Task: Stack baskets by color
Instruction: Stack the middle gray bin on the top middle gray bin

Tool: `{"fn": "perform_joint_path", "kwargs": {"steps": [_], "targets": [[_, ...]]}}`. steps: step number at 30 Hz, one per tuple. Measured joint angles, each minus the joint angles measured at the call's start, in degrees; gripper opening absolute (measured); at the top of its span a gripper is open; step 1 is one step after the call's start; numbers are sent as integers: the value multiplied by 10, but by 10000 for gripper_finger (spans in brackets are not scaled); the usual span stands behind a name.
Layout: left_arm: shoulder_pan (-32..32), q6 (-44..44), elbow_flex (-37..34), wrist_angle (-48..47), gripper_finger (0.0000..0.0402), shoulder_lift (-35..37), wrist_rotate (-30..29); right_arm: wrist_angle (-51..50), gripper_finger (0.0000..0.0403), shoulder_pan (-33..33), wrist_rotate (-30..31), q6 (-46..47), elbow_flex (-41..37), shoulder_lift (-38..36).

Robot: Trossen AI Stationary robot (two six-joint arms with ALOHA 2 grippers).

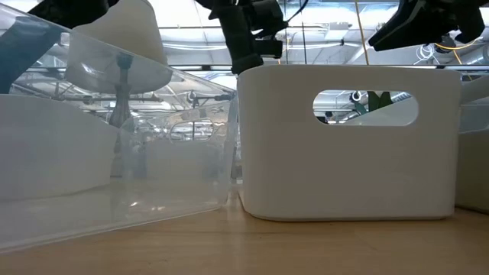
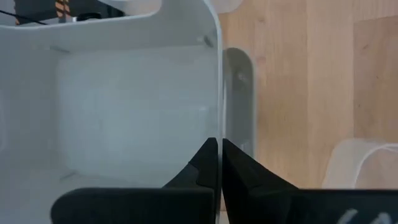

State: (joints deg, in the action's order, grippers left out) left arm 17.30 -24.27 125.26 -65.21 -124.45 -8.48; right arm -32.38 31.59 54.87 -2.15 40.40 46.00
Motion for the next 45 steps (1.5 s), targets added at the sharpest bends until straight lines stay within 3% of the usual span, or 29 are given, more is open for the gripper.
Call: {"fn": "perform_joint_path", "kwargs": {"steps": [41,45], "targets": [[-15,33,-1,-7,5,-42,-11,-2,148,0,-12,5,0,0],[-15,32,-1,-7,20,-42,-12,-2,148,0,-12,4,0,0]]}}
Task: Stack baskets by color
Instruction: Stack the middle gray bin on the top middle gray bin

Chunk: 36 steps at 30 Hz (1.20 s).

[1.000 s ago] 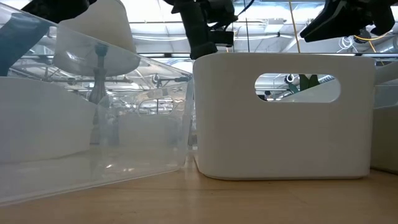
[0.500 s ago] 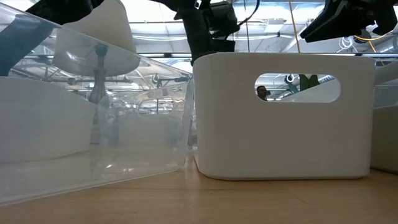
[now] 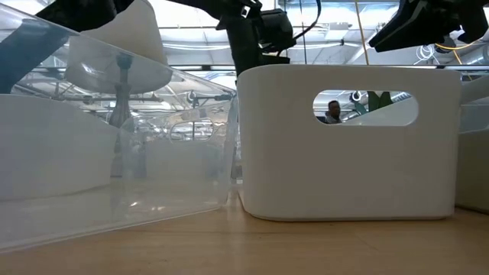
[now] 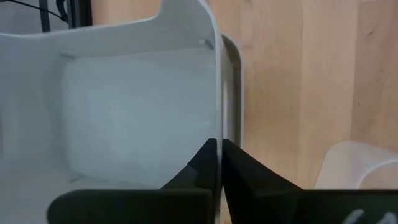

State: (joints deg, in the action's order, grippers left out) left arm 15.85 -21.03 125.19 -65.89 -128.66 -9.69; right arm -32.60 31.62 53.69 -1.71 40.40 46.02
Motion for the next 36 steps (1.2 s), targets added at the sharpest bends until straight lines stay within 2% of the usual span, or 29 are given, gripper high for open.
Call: {"fn": "perform_joint_path", "kwargs": {"steps": [14,22,25,29,36], "targets": [[2,9,0,1,42,0,11,0,148,0,0,0,0,0],[3,29,0,1,141,0,14,0,148,0,0,0,0,0],[3,43,0,2,162,0,31,0,148,0,0,0,0,0],[3,59,0,2,154,0,58,0,148,0,0,0,0,0],[2,72,0,2,82,0,84,0,148,0,0,2,0,0]]}}
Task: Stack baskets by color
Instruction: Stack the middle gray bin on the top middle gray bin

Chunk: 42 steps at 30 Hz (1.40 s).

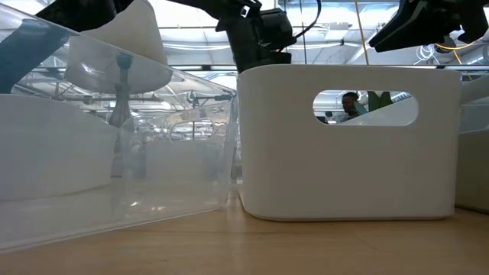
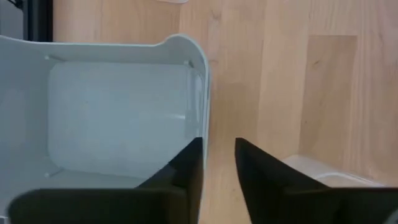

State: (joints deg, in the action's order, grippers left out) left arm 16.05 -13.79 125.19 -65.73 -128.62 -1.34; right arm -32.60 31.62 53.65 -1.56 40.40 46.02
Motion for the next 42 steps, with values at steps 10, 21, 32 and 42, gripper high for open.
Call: {"fn": "perform_joint_path", "kwargs": {"steps": [10,21,32,42], "targets": [[0,11,-88,69,7,1,10,-7,148,0,-1,11,0,0],[-2,15,-141,130,4,0,-23,-7,148,0,-1,10,0,0],[5,16,-140,153,17,1,-37,-7,148,0,0,10,0,0],[13,21,-140,167,12,1,-35,-7,148,0,0,11,0,0]]}}
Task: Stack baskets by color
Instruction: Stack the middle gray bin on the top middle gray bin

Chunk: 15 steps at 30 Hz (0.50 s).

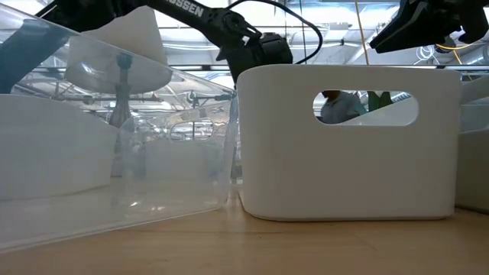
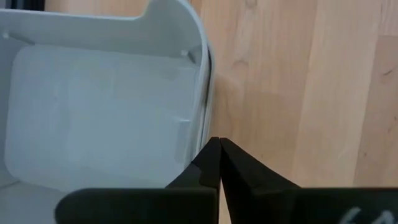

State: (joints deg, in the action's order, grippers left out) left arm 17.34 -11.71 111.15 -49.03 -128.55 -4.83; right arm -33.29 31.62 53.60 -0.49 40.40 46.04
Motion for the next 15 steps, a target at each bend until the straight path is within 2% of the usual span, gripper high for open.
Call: {"fn": "perform_joint_path", "kwargs": {"steps": [15], "targets": [[-20,29,0,-2,19,12,-20,0,148,0,-11,4,0,0]]}}
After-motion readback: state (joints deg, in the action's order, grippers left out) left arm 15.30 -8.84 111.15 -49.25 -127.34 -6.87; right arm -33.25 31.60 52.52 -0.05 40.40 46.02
